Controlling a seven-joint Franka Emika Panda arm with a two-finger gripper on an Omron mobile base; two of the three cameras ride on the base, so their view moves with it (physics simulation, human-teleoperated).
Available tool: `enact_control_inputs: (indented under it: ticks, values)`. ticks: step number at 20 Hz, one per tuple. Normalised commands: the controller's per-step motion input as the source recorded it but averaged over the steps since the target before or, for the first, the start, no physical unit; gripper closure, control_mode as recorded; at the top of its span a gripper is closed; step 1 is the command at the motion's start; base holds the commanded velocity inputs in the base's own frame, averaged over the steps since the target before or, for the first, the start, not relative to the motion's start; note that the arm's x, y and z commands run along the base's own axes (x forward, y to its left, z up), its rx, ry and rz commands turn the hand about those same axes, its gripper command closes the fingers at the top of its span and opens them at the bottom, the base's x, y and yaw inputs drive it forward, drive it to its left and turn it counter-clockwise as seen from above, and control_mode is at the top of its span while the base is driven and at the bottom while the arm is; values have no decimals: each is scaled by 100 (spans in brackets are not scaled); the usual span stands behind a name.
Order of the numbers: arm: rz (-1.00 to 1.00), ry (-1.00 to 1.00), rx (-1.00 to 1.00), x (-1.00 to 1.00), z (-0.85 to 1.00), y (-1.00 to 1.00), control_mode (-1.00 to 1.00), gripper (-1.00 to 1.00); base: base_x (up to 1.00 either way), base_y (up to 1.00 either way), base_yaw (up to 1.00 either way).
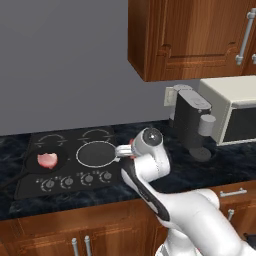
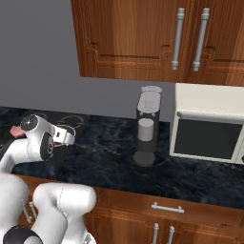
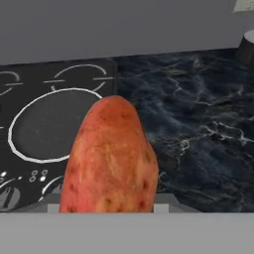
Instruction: Place both pans onto different burners. Then place the sweet potato and the steak on different pans.
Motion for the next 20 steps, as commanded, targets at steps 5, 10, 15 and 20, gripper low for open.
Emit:
enact_control_inputs:
  ticks: [5, 10, 15, 20]
  values:
    - [0, 0, 0, 43, 0, 41, -100, 100, 0, 0, 0]
    - [0, 0, 0, 35, 0, 41, -100, 100, 0, 0, 0]
    - [0, 5, 0, 27, -17, 28, -100, 100, 0, 0, 0]
    - [0, 9, 0, 24, -39, 6, -100, 100, 0, 0, 0]
